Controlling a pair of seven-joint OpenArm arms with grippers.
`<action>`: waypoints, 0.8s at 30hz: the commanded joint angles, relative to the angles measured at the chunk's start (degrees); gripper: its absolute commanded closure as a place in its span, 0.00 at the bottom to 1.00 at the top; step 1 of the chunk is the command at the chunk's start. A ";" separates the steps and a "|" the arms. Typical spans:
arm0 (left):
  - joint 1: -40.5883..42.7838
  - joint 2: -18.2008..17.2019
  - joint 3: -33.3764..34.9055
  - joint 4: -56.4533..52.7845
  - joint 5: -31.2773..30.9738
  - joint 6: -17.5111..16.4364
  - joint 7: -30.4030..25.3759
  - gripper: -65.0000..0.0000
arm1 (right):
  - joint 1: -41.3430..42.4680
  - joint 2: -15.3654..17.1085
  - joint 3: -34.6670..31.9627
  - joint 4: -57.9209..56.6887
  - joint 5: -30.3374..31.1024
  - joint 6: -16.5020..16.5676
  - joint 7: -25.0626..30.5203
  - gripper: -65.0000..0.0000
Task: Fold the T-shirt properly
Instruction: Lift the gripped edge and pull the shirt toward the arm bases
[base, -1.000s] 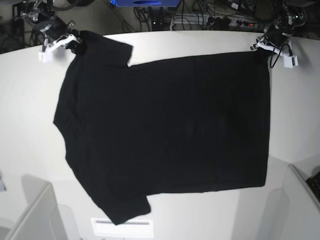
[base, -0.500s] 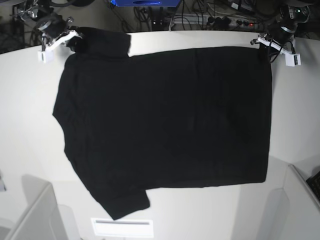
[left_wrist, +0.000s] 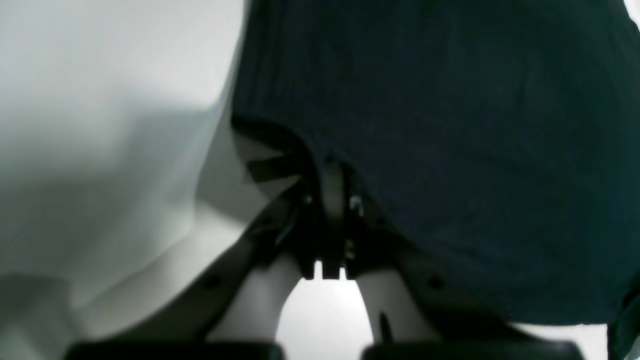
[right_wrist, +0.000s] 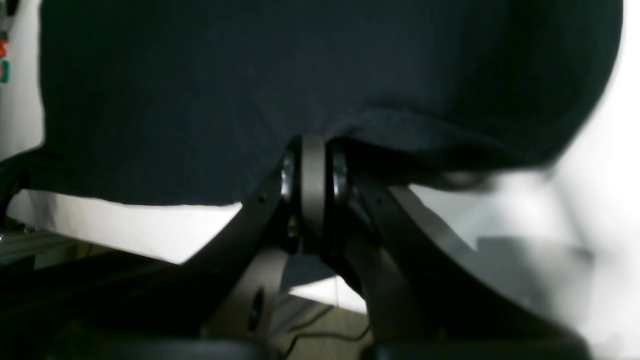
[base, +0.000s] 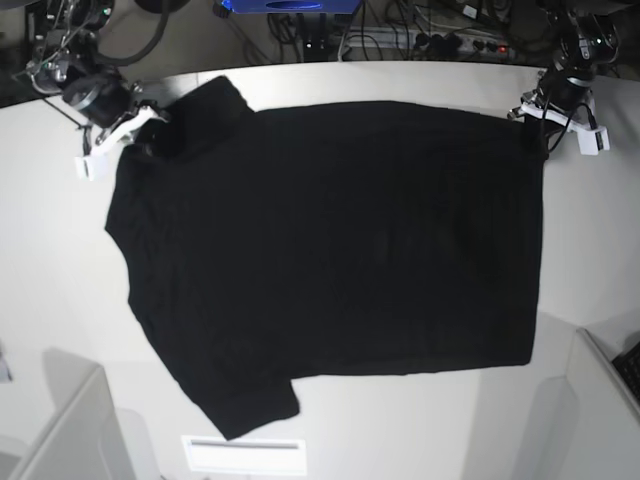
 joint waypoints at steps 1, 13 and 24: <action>-0.19 -0.55 -0.20 0.95 -0.99 0.20 -1.02 1.00 | 0.71 0.58 0.36 0.97 1.03 0.04 0.11 1.00; -3.88 -0.55 -0.20 1.04 -1.08 4.06 -1.02 1.00 | 9.06 0.58 0.36 0.79 1.03 -4.36 -4.99 1.00; -7.05 -0.46 -0.55 0.69 -1.08 4.24 -1.02 1.00 | 15.04 0.85 0.09 -4.22 0.94 -4.36 -5.34 1.00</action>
